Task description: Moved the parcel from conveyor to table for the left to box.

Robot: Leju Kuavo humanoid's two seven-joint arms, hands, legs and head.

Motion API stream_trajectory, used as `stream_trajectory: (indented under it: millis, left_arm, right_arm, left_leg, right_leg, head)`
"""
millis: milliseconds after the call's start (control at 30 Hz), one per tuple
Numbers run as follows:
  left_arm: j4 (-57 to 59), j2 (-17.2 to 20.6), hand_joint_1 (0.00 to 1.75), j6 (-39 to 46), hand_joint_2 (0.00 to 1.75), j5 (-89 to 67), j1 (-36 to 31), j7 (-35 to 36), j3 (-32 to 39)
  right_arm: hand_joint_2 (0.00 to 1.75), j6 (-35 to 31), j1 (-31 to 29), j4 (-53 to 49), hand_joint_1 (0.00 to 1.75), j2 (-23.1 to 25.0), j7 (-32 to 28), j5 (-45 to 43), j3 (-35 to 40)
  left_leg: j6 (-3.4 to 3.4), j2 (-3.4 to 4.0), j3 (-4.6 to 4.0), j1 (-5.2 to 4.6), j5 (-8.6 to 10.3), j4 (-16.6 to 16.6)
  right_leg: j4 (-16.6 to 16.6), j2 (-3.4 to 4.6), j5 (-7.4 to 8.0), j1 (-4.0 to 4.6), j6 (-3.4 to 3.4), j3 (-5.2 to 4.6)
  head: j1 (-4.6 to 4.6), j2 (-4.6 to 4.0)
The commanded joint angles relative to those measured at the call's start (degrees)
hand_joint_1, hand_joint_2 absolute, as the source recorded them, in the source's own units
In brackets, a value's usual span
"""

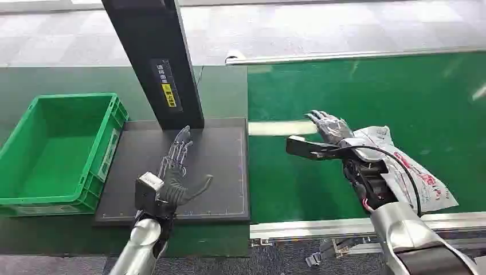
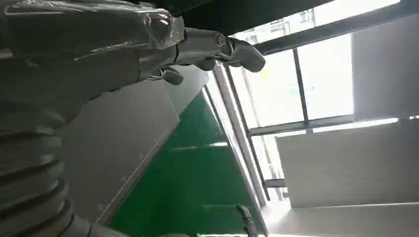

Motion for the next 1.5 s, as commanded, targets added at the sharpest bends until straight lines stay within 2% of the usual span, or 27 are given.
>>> stream_trajectory:
  millis: [33, 133, 300, 467, 500, 633, 733, 867, 1133, 1300, 1367, 1500]
  left_arm:
    - [0.1, 1.1, 0.00, 0.7, 1.75, 0.2, 0.5, 0.3, 1.1]
    - [-1.4, 1.7, 0.00, 0.8, 1.75, 0.4, 1.8, 0.3, 1.7]
    - [-0.8, 2.3, 0.00, 1.8, 1.75, 0.9, 2.1, -0.2, 2.7]
    - [-1.9, 2.7, 0.00, 2.4, 1.75, 1.2, 2.8, -0.1, 3.3]
    - [-1.6, 2.9, 0.00, 2.6, 1.75, 1.2, 2.2, 0.1, 3.1]
    - [0.0, 3.6, 0.00, 3.0, 1.75, 1.7, 0.4, 1.2, 2.1]
    - [0.1, 3.5, 0.00, 3.0, 1.75, 1.8, 0.4, 1.2, 2.0]
    - [0.1, 3.6, 0.00, 3.0, 1.75, 1.8, 0.5, 1.2, 1.9]
    - [0.1, 3.6, 0.00, 3.0, 1.75, 1.8, 0.5, 1.2, 1.9]
    - [0.7, 3.9, 0.00, 3.6, 1.75, 2.2, -0.1, 1.4, 1.2]
    - [1.1, 3.8, 0.00, 3.7, 1.75, 2.4, -0.5, 1.6, 0.6]
    - [1.7, 3.5, 0.00, 4.4, 1.75, 3.0, -1.3, 2.5, -1.1]
  right_arm:
    - [1.75, 0.9, -5.0, 6.5, 0.00, -2.0, 0.7, 0.2, 6.2]
    - [1.75, 5.0, -8.3, 9.0, 0.00, -4.6, 1.6, -1.6, 8.8]
    - [1.75, 8.2, -9.8, 11.9, 0.00, -7.2, 2.6, -1.8, 12.8]
    - [1.75, 13.3, -7.8, 12.9, 0.00, -9.9, 2.5, -4.8, 14.6]
    - [1.75, 17.6, -6.6, 11.3, 0.00, -12.3, 3.3, -5.1, 16.7]
    - [1.75, 24.8, -3.4, 2.6, 0.00, -20.9, 3.3, -10.2, 23.7]
    - [1.75, 25.1, -3.4, 1.8, 0.00, -21.5, 3.4, -10.9, 24.0]
    - [1.75, 25.5, -3.8, 1.8, 0.00, -21.0, 3.8, -11.1, 24.3]
    - [1.75, 25.5, -3.8, 1.8, 0.00, -21.0, 3.8, -11.1, 24.3]
    - [1.75, 28.3, -2.9, 0.6, 0.00, -23.2, 2.8, -13.0, 30.0]
    - [1.75, 30.5, -0.7, -0.5, 0.00, -24.9, 3.6, -14.9, 31.3]
    - [1.75, 33.9, 5.1, -10.9, 0.00, -34.2, 8.5, -19.8, 35.1]
  left_leg:
    - [-0.01, 0.07, 0.13, -0.04, -0.02, 0.0]
    - [0.00, 0.05, 0.03, -0.08, -0.02, 0.0]
    - [-0.01, -0.07, 0.19, -0.07, -0.02, -0.1]
    - [-0.03, 0.01, 0.24, -0.06, -0.04, -0.1]
    - [-0.02, -0.12, 0.17, -0.01, -0.01, -0.1]
    - [0.00, -0.39, 0.16, -0.02, 0.02, -0.1]
    - [0.02, -0.40, 0.06, -0.07, -0.01, 0.0]
    - [-0.01, -0.03, 0.14, -0.10, -0.04, 0.0]
    - [0.02, -0.06, 0.14, -0.08, -0.01, 0.0]
    - [0.02, -0.12, 0.20, -0.09, -0.01, -0.1]
    - [0.01, -0.21, 0.20, -0.06, 0.00, -0.1]
    - [0.03, -0.52, 0.12, -0.04, 0.05, -0.1]
  right_leg:
    - [0.0, 0.01, 0.00, -0.03, -0.02, 0.11]
    - [0.1, 0.00, -0.03, -0.07, 0.01, 0.01]
    - [-0.1, -0.16, -0.06, -0.06, -0.01, 0.21]
    - [-0.1, -0.10, -0.06, -0.06, -0.04, 0.22]
    - [-0.1, -0.20, -0.05, -0.01, -0.03, 0.21]
    - [-0.1, -0.51, -0.09, -0.01, 0.00, 0.28]
    - [0.0, -0.45, -0.07, -0.06, 0.02, 0.16]
    - [0.0, -0.22, -0.04, -0.10, -0.02, 0.16]
    - [-0.1, -0.23, -0.03, -0.08, 0.00, 0.15]
    - [-0.1, -0.31, -0.05, -0.09, 0.00, 0.25]
    - [-0.1, -0.39, -0.05, -0.06, -0.01, 0.28]
    - [-0.1, -0.64, -0.09, -0.04, 0.00, 0.28]
  head:
    - [0.02, 0.00]
    - [0.02, 0.00]
    - [0.00, 0.00]
    - [0.00, 0.00]
    - [0.00, 0.00]
    - [0.00, 0.00]
    - [0.00, 0.00]
    - [0.00, 0.00]
    - [-0.02, 0.00]
    - [0.00, 0.00]
    - [0.00, 0.00]
    - [-0.02, 0.00]
